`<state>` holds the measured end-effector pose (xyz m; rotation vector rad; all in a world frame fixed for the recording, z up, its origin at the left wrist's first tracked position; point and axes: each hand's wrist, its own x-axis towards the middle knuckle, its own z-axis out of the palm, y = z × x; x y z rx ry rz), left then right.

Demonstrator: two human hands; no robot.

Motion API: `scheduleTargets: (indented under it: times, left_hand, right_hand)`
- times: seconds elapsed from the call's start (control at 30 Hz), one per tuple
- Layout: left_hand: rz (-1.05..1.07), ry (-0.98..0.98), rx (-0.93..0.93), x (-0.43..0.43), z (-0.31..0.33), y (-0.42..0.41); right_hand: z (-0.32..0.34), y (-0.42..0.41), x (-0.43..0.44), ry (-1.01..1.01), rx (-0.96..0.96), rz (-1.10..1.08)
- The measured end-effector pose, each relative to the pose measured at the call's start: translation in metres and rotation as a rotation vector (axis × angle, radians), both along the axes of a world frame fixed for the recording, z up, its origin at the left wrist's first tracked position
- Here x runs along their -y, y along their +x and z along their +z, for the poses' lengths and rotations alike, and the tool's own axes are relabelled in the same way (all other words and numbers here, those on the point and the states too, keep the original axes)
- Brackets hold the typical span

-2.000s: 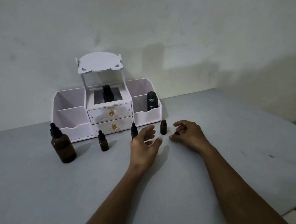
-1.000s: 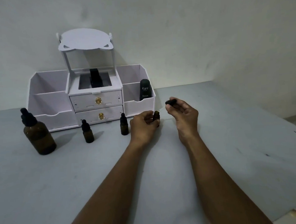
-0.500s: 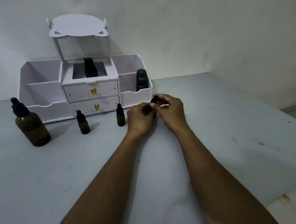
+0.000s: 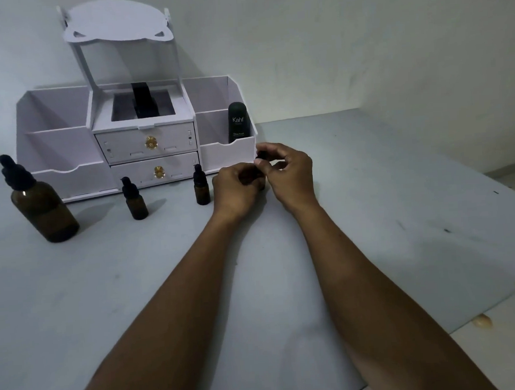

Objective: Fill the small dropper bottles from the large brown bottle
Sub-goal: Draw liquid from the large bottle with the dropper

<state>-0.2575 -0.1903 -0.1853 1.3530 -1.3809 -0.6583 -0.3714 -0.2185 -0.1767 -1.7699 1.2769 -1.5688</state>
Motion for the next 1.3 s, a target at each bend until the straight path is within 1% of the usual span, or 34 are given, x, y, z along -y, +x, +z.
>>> scheduleTargets:
  times: [0.1, 0.47, 0.7, 0.87, 0.97, 1.1, 1.23, 1.3]
  left_hand:
    - [0.011, -0.014, 0.017, 0.0012, -0.0005, 0.0003]
    - [-0.003, 0.01, 0.028, 0.0023, -0.0017, 0.0015]
    - [0.001, 0.002, 0.017, 0.0034, -0.0028, 0.0024]
    - [-0.003, 0.021, -0.004, 0.0034, -0.0029, 0.0023]
    - [-0.006, 0.012, 0.0, 0.003, -0.003, 0.003]
    - [-0.009, 0.0, 0.021, 0.0031, -0.0027, 0.0044]
    - [-0.001, -0.005, 0.03, 0.0031, -0.0021, 0.0047]
    - [0.0, -0.013, 0.043, 0.0037, -0.003, 0.005]
  right_hand:
    - [-0.0013, 0.0021, 0.0001, -0.017, 0.009, -0.013]
    - [0.0014, -0.0014, 0.0013, -0.005, -0.012, 0.091]
    - [-0.0011, -0.0023, 0.0034, 0.031, 0.041, 0.018]
    - [-0.0002, -0.0036, 0.004, 0.045, 0.129, 0.051]
    - [-0.0016, -0.0027, 0.0059, 0.026, 0.084, 0.01]
    - [-0.0023, -0.0006, 0.0055, -0.011, 0.135, -0.002]
    - [-0.0024, -0.0014, 0.0066, -0.012, 0.1, 0.005]
    - [-0.003, -0.0005, 0.0076, -0.008, 0.119, -0.011]
